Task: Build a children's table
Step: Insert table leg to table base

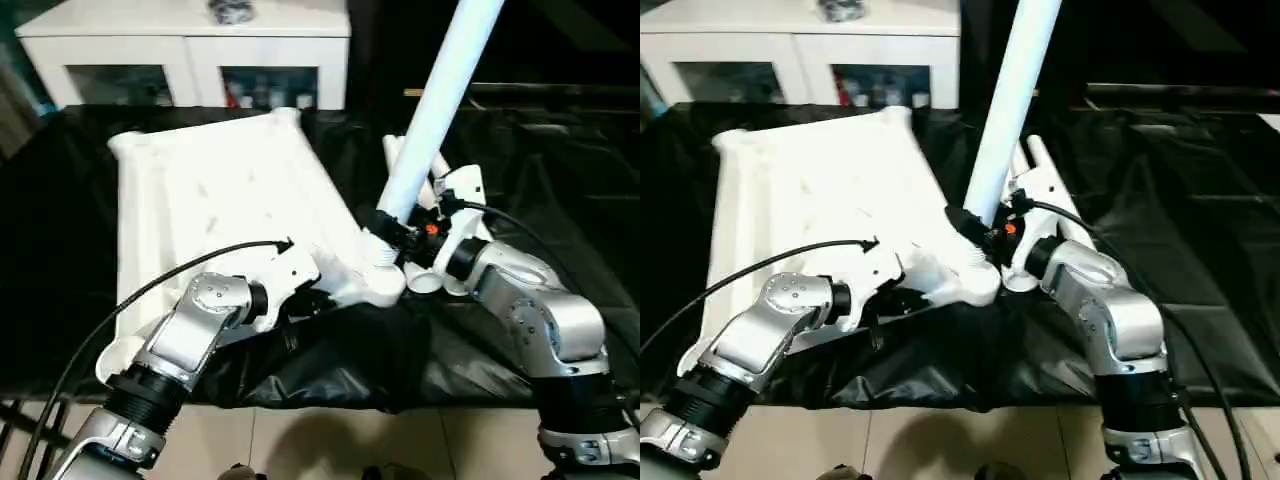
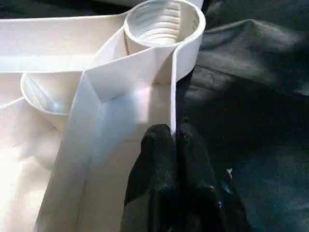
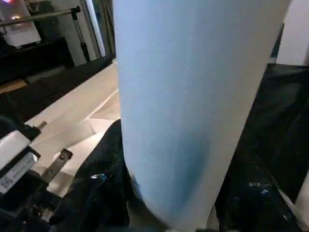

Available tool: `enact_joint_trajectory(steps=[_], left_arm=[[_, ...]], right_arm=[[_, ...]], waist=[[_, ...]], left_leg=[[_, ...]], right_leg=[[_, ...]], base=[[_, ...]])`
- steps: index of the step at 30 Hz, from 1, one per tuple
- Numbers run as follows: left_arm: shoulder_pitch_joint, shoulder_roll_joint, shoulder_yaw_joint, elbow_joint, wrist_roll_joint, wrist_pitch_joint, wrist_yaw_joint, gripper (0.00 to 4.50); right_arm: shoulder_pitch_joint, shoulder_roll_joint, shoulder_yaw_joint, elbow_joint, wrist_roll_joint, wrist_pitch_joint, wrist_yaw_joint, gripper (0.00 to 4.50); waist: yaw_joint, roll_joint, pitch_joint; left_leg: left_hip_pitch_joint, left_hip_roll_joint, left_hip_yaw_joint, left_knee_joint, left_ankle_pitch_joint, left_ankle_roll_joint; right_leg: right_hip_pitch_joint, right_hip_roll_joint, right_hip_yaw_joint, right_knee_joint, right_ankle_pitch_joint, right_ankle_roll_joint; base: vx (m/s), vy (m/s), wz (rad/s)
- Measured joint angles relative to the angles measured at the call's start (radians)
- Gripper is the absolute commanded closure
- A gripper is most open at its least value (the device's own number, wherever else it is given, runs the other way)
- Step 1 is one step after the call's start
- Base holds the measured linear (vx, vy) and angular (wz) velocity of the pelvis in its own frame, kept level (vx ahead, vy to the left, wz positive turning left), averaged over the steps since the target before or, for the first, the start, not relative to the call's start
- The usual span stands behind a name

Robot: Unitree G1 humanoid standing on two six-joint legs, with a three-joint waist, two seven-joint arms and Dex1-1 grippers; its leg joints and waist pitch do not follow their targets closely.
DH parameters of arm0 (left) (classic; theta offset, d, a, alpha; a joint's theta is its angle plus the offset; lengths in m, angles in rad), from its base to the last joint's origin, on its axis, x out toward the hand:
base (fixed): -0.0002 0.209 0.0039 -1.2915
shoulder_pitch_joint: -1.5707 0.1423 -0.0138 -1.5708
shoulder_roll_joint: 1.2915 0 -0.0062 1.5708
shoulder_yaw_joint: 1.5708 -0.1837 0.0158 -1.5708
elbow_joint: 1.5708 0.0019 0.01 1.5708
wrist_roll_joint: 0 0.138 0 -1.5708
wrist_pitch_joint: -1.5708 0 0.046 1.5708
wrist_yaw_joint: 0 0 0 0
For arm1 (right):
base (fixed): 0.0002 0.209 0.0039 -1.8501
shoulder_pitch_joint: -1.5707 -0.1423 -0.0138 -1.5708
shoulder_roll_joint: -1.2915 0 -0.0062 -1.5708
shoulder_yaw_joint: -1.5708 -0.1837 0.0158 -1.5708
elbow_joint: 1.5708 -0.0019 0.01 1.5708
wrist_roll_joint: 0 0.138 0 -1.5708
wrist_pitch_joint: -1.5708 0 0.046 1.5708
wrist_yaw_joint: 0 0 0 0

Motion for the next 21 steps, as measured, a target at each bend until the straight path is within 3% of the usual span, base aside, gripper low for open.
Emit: enact_joint_trajectory(steps=[4, 5, 10, 21], left_arm=[[0.011, -0.002, 0.009, -0.013, -0.007, -0.003, -0.001, 4.50], [0.011, -0.002, 0.012, -0.014, -0.011, -0.003, -0.002, 4.06], [0.012, 0.002, 0.035, -0.012, -0.044, -0.027, -0.004, 3.76], [0.006, 0.018, 0.047, 0.043, -0.064, -0.044, -0.023, 3.65]], right_arm=[[0.001, 0.000, 0.000, 0.019, 0.000, -0.001, 0.004, 2.60], [0.002, 0.000, 0.000, 0.019, 0.000, -0.001, 0.004, 2.60], [0.002, 0.000, 0.001, 0.022, -0.001, -0.014, 0.004, 2.60], [0.002, 0.001, 0.001, 0.023, -0.003, -0.022, 0.004, 2.60]], waist=[[0.000, 0.000, 0.000], [0.001, 0.000, 0.000], [0.003, 0.000, 0.000], [0.002, 0.000, 0.000]], left_leg=[[-0.001, 0.000, 0.000, 0.000, 0.000, 0.000], [-0.001, 0.000, 0.000, 0.000, 0.000, 0.000], [-0.001, 0.000, 0.000, 0.000, 0.000, 0.000], [0.000, 0.000, 0.000, 0.000, 0.000, 0.000]], right_leg=[[-0.001, 0.000, 0.000, 0.000, 0.000, 0.000], [-0.001, 0.000, 0.000, 0.000, 0.000, 0.000], [-0.002, 0.000, -0.001, 0.000, 0.000, 0.000], [-0.001, 0.000, -0.001, 0.000, 0.000, 0.000]], base=[[0.000, 0.000, 0.00], [0.000, 0.000, 0.00], [0.000, 0.000, 0.00], [0.000, 0.000, 0.00]])
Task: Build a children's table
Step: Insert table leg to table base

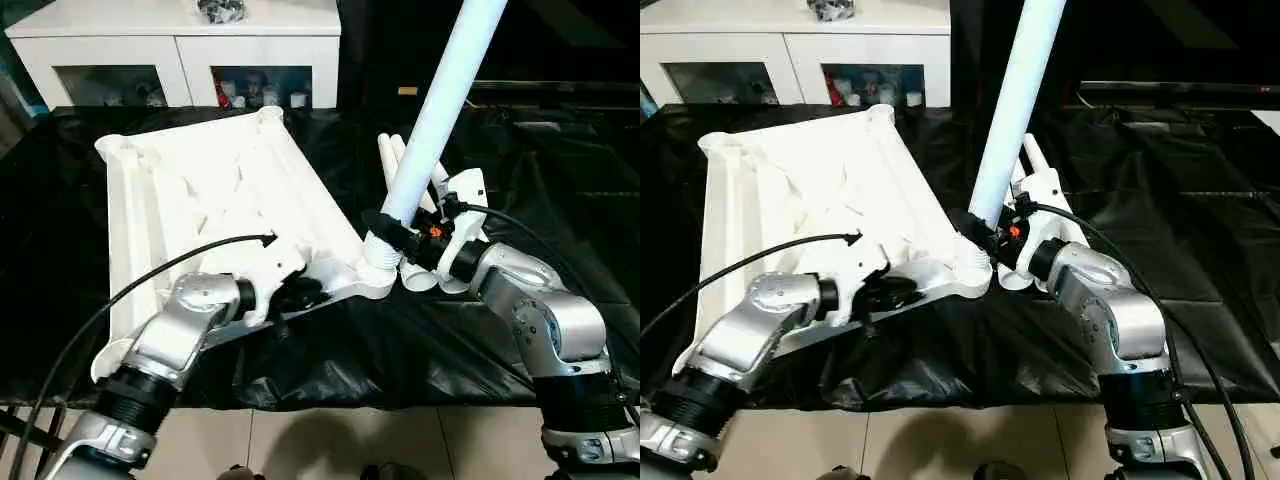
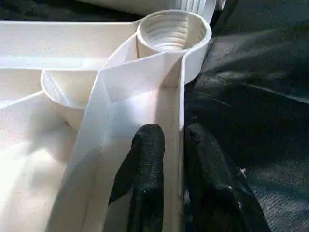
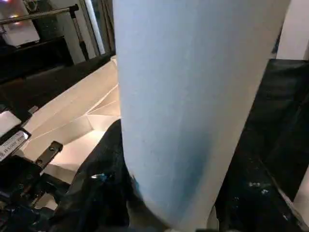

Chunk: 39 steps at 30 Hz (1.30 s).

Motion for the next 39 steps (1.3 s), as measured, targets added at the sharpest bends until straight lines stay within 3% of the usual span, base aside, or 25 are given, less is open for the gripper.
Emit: enact_joint_trajectory(steps=[9, 19, 27, 28, 35, 36, 38, 39], left_arm=[[-0.012, -0.015, 0.006, 0.030, -0.017, -0.012, -0.012, 3.65], [-0.031, 0.004, -0.020, 0.049, 0.003, -0.030, -0.039, 4.43], [-0.040, 0.013, -0.034, 0.050, 0.013, -0.044, -0.052, 4.49], [-0.041, 0.012, -0.034, 0.051, 0.012, -0.042, -0.053, 4.05], [-0.050, 0.013, -0.034, 0.066, 0.012, -0.037, -0.055, 3.61], [-0.050, 0.013, -0.034, 0.066, 0.012, -0.037, -0.055, 4.07], [-0.050, 0.013, -0.034, 0.067, 0.011, -0.035, -0.056, 4.05], [-0.050, 0.013, -0.034, 0.067, 0.009, -0.032, -0.060, 4.33]], right_arm=[[0.000, 0.001, 0.001, 0.013, -0.007, -0.012, 0.000, 2.60], [0.000, -0.014, 0.036, 0.086, -0.051, -0.029, 0.006, 2.60], [-0.002, -0.014, 0.039, 0.120, -0.057, -0.048, 0.017, 2.60], [-0.002, -0.014, 0.040, 0.124, -0.058, -0.053, 0.018, 2.60], [-0.009, 0.001, 0.042, 0.195, -0.080, -0.087, 0.019, 2.60], [-0.012, 0.005, 0.043, 0.201, -0.084, -0.092, 0.020, 2.60], [-0.016, 0.008, 0.046, 0.214, -0.087, -0.103, 0.021, 2.60], [-0.018, 0.009, 0.048, 0.222, -0.087, -0.109, 0.023, 2.60]], waist=[[0.004, 0.000, 0.000], [0.002, -0.001, 0.000], [0.003, -0.001, -0.001], [0.003, -0.001, -0.001], [0.001, -0.001, -0.001], [0.001, -0.001, -0.001], [0.001, -0.001, -0.001], [0.001, -0.001, -0.001]], left_leg=[[0.000, 0.000, 0.000, 0.000, 0.000, 0.000], [0.000, 0.000, 0.000, 0.000, 0.000, 0.000], [-0.001, 0.000, 0.000, 0.000, 0.000, 0.000], [-0.001, 0.000, 0.000, 0.000, 0.000, 0.000], [0.000, 0.000, 0.000, 0.000, 0.000, 0.000], [0.000, 0.000, 0.000, 0.000, 0.000, 0.000], [0.000, 0.000, 0.000, 0.000, 0.000, 0.000], [0.000, 0.000, 0.000, 0.000, 0.000, 0.000]], right_leg=[[0.000, 0.000, 0.000, 0.000, 0.000, 0.000], [0.001, 0.000, 0.000, 0.000, 0.000, 0.000], [0.001, 0.000, 0.000, 0.000, 0.000, 0.000], [0.001, 0.000, 0.000, 0.000, 0.000, 0.000], [0.001, 0.000, 0.000, 0.000, 0.000, 0.000], [0.001, 0.000, 0.000, 0.000, 0.000, 0.000], [0.001, 0.000, 0.000, 0.000, 0.000, 0.000], [0.001, 0.000, 0.000, 0.000, 0.000, 0.000]], base=[[0.000, 0.000, 0.00], [0.000, 0.000, 0.00], [0.000, 0.000, 0.00], [0.000, 0.000, 0.00], [0.000, 0.000, 0.00], [0.000, 0.000, 0.00], [0.000, 0.000, 0.00], [0.000, 0.000, 0.00]])
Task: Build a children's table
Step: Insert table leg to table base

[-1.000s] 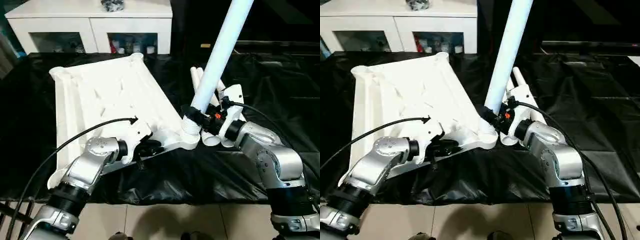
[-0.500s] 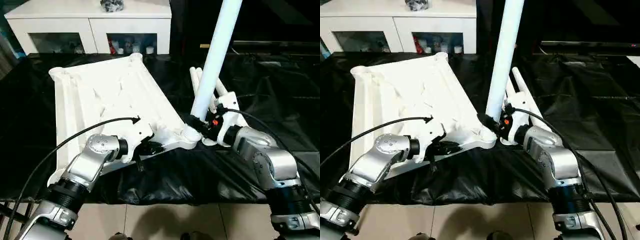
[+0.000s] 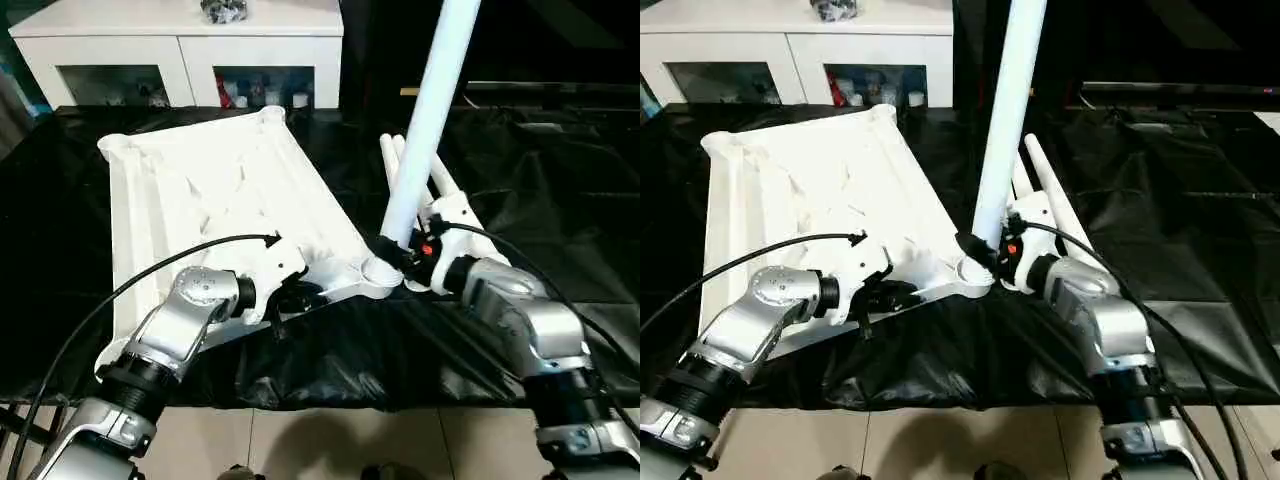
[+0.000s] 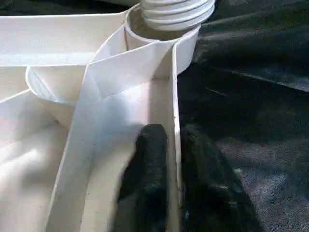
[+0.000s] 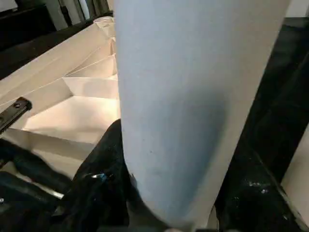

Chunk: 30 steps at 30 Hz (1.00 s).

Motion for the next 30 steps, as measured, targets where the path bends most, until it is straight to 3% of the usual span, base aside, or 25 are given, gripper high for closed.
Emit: enact_joint_trajectory(steps=[20, 30], left_arm=[[-0.002, 0.009, -0.002, -0.003, -0.006, 0.012, -0.020, 4.50], [0.013, 0.012, 0.003, -0.026, -0.009, 0.015, -0.017, 4.50]], right_arm=[[-0.031, 0.017, 0.006, 0.071, -0.024, -0.046, 0.024, 2.60], [-0.024, 0.026, -0.024, 0.123, 0.014, -0.087, 0.081, 2.60]], waist=[[-0.001, 0.000, 0.000], [0.000, 0.000, 0.000]], left_leg=[[0.000, 0.000, 0.000, 0.000, 0.000, 0.000], [0.000, 0.000, 0.000, 0.000, 0.000, 0.000]], right_leg=[[0.000, 0.000, 0.000, 0.000, 0.000, 0.000], [0.000, 0.000, 0.000, 0.000, 0.000, 0.000]], base=[[0.000, 0.000, 0.00], [0.000, 0.000, 0.00]])
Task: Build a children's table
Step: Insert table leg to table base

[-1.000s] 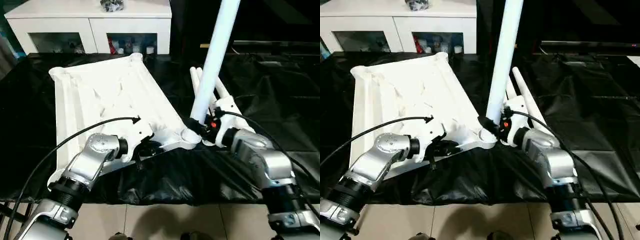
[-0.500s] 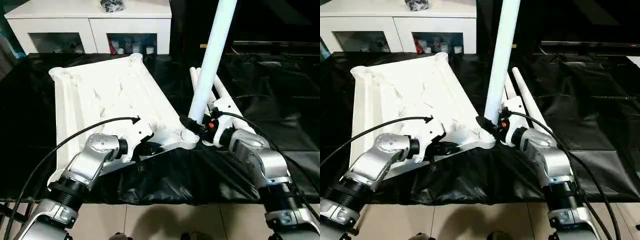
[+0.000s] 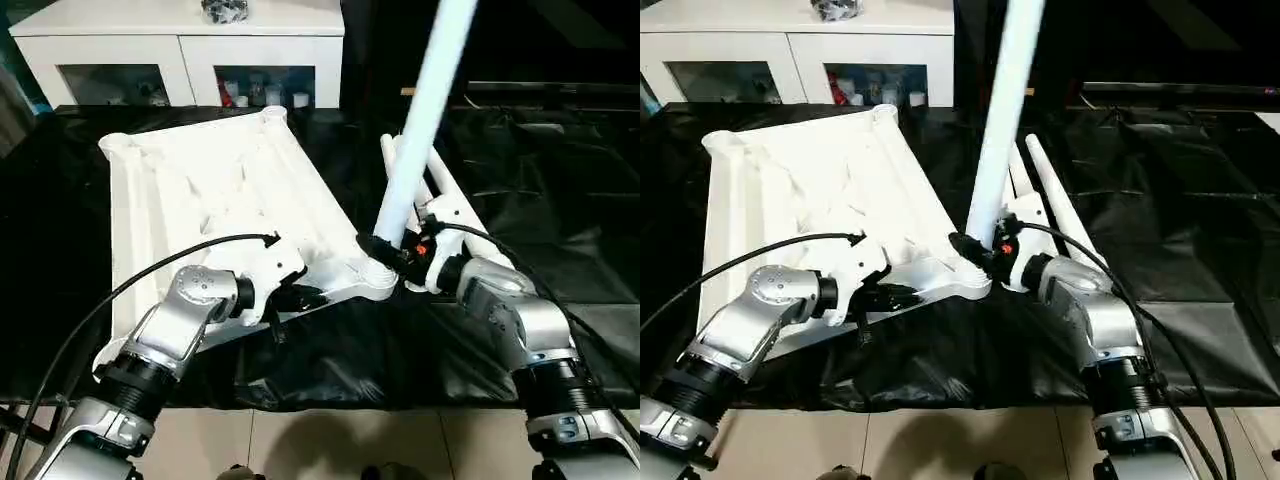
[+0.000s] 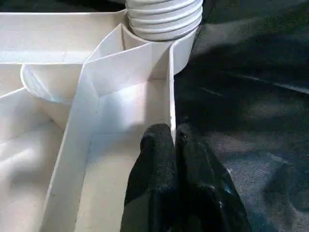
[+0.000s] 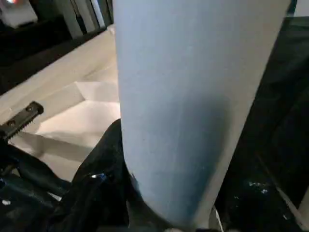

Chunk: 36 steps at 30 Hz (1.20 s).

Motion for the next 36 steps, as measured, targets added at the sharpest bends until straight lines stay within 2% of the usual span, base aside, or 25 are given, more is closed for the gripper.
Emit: enact_joint_trajectory(steps=[5, 13, 22, 32, 36], left_arm=[[0.026, 0.014, 0.000, -0.036, -0.003, -0.007, -0.010, 4.50], [0.039, 0.046, 0.001, -0.055, -0.019, -0.010, -0.029, 4.50], [0.038, 0.077, -0.001, -0.035, -0.017, -0.061, -0.053, 4.50], [0.038, 0.082, -0.001, -0.029, -0.017, -0.072, -0.054, 4.50], [0.038, 0.077, -0.001, -0.024, -0.017, -0.074, -0.053, 4.50]], right_arm=[[0.025, 0.004, -0.023, 0.023, 0.024, -0.045, 0.024, 2.60], [0.042, 0.022, -0.022, 0.041, 0.039, -0.098, 0.042, 2.60], [0.100, -0.011, 0.038, -0.040, -0.008, -0.154, 0.073, 2.60], [0.119, -0.022, 0.055, -0.048, -0.025, -0.192, 0.071, 2.60], [0.117, -0.029, 0.069, -0.052, -0.053, -0.200, 0.070, 2.60]], waist=[[0.000, 0.000, 0.000], [-0.003, 0.000, 0.000], [0.000, -0.002, -0.001], [-0.002, -0.003, -0.001], [-0.002, -0.004, -0.002]], left_leg=[[0.000, 0.000, 0.000, 0.000, 0.000, 0.000], [0.000, 0.000, 0.000, 0.000, 0.000, 0.000], [0.000, 0.000, 0.000, 0.000, 0.000, 0.000], [0.002, 0.000, 0.000, 0.000, 0.000, 0.000], [0.002, 0.000, 0.000, 0.000, 0.000, 0.000]], right_leg=[[0.000, 0.000, 0.000, 0.000, 0.000, -0.001], [0.000, 0.000, 0.000, 0.000, 0.000, 0.000], [0.000, 0.000, 0.000, 0.000, 0.000, 0.000], [0.000, 0.000, 0.000, 0.000, 0.000, 0.000], [0.000, 0.000, 0.000, 0.000, 0.000, 0.000]], base=[[0.000, 0.000, 0.00], [0.000, 0.000, 0.00], [0.000, 0.000, 0.00], [0.000, 0.000, 0.00], [0.000, 0.000, 0.00]])
